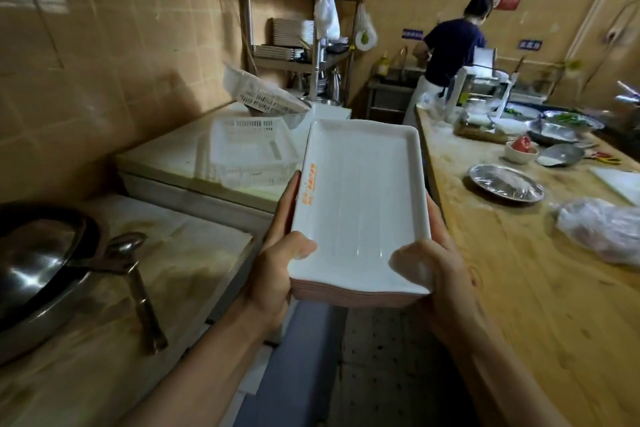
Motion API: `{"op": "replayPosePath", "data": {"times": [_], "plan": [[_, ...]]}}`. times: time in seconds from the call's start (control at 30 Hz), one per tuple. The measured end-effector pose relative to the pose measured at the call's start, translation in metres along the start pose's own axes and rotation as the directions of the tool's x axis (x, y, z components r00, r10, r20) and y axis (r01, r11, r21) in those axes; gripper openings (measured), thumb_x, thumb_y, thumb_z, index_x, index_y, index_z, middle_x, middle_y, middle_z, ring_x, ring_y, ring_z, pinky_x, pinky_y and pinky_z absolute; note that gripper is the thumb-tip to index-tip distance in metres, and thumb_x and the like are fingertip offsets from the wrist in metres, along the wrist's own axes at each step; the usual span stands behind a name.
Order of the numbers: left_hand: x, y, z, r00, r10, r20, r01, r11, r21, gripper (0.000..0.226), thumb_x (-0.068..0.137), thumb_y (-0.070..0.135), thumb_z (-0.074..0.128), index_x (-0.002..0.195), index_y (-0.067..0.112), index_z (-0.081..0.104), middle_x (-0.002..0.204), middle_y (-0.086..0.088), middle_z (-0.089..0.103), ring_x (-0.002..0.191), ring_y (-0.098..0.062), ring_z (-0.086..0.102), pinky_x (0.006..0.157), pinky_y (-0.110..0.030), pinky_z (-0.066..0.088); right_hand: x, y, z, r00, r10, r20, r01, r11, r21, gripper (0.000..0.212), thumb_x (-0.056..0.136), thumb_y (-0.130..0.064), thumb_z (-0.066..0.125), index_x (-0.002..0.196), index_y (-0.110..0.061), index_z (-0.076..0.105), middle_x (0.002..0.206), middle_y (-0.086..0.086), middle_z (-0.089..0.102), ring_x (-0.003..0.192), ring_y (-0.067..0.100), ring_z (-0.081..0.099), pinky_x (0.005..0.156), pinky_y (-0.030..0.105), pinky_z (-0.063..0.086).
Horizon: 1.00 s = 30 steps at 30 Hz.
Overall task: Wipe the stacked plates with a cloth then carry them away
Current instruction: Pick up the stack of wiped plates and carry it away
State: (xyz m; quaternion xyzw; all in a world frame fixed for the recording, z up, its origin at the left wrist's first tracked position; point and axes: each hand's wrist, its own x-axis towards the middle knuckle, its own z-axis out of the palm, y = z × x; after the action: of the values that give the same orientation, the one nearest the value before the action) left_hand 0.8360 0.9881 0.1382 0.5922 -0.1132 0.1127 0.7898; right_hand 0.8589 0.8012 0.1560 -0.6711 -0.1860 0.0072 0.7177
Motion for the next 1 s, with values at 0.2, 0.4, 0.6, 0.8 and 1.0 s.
{"op": "replayPosePath", "data": {"times": [0.2,0.4,0.6,0.8,1.0], "plan": [[0.133,-0.018,-0.014,0.998,-0.027,0.050,0.028,0.999,-0.023,0.080,0.067,0.007,0.043,0.142,0.033,0.037,0.140,0.005,0.050,0.126,-0.019,0.050,0.104,-0.045,0.042,0.116,0.019,-0.018,0.993,0.014,-0.117,-0.012,1.000,0.018,0.077,0.063,-0.010,0.049,0.129,-0.049,0.044,0.094,-0.017,0.065,0.080,0.007,0.064,0.054,0.023,0.050],[0.246,-0.062,-0.014,0.995,-0.024,0.099,0.029,0.999,-0.046,0.079,0.069,0.005,0.043,0.142,0.034,0.036,0.138,0.008,0.052,0.123,-0.015,0.053,0.098,-0.033,0.048,0.222,0.048,-0.057,0.988,0.021,-0.151,-0.016,0.999,0.034,0.078,0.060,-0.013,0.054,0.125,-0.053,0.047,0.103,-0.013,0.063,0.091,0.014,0.063,0.057,0.024,0.051],[0.370,-0.115,0.002,0.997,-0.008,0.071,0.011,0.999,-0.034,0.080,0.069,0.006,0.044,0.143,0.036,0.035,0.138,0.011,0.052,0.123,-0.015,0.053,0.098,-0.037,0.048,0.345,0.083,-0.117,0.991,0.000,-0.137,0.006,0.999,0.046,0.080,0.056,-0.010,0.054,0.133,-0.033,0.047,0.106,0.001,0.060,0.090,0.023,0.058,0.051,0.021,0.048],[0.490,-0.155,0.012,0.999,-0.002,0.038,0.003,1.000,-0.018,0.078,0.069,0.013,0.050,0.140,0.045,0.036,0.135,0.012,0.054,0.119,-0.014,0.056,0.085,-0.031,0.053,0.468,0.104,-0.171,0.998,-0.018,-0.061,0.019,1.000,0.021,0.081,0.062,-0.011,0.051,0.134,-0.047,0.041,0.119,-0.004,0.059,0.098,0.015,0.061,0.064,0.024,0.053],[0.599,-0.196,0.007,1.000,0.013,0.019,-0.012,0.999,-0.053,0.079,0.063,0.023,0.058,0.137,0.044,0.041,0.133,0.007,0.056,0.115,-0.017,0.059,0.079,-0.030,0.054,0.581,0.140,-0.208,0.999,-0.029,-0.036,0.029,1.000,0.007,0.084,0.059,-0.012,0.053,0.137,-0.041,0.040,0.122,0.001,0.057,0.101,0.017,0.060,0.068,0.023,0.053]]}}
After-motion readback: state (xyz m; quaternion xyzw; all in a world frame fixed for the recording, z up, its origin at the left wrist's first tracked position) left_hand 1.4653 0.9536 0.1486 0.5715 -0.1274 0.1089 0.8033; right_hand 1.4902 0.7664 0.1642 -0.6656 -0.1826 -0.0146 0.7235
